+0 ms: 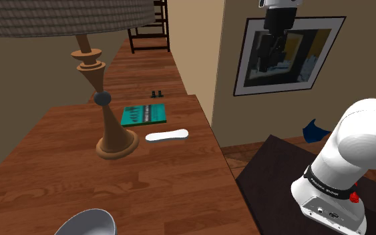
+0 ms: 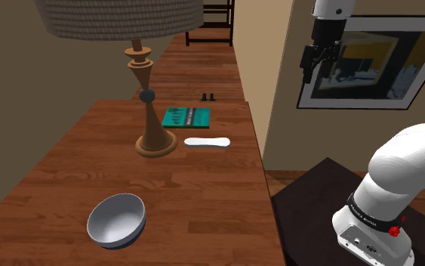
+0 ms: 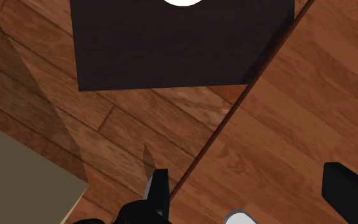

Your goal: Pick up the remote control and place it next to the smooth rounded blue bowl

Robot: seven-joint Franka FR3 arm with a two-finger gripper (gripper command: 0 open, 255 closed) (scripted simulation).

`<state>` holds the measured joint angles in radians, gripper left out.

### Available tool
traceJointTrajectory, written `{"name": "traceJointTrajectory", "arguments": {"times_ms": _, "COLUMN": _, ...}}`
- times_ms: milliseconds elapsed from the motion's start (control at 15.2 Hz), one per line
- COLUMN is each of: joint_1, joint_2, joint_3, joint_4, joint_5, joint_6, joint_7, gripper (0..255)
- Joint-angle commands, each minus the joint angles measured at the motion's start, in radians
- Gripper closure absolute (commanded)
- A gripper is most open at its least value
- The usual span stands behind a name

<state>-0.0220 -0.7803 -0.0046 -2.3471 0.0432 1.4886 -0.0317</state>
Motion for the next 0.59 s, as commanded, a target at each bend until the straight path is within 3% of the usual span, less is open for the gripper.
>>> {"name": "traceJointTrajectory", "arguments": {"times_ms": 0, "joint_1": 0.000, "joint_2": 0.000, "joint_3": 0.000, "joint_4": 0.000, "joint_5": 0.000, "joint_6": 0.000, "joint_7": 0.000, "gripper": 0}}
{"name": "traceJointTrajectory", "arguments": {"times_ms": 528, "joint_1": 0.052, "joint_2": 0.213, "joint_3": -0.007, "joint_4": -0.048, "joint_5": -0.019, "joint_6": 0.275, "joint_7": -0.139, "gripper": 0}}
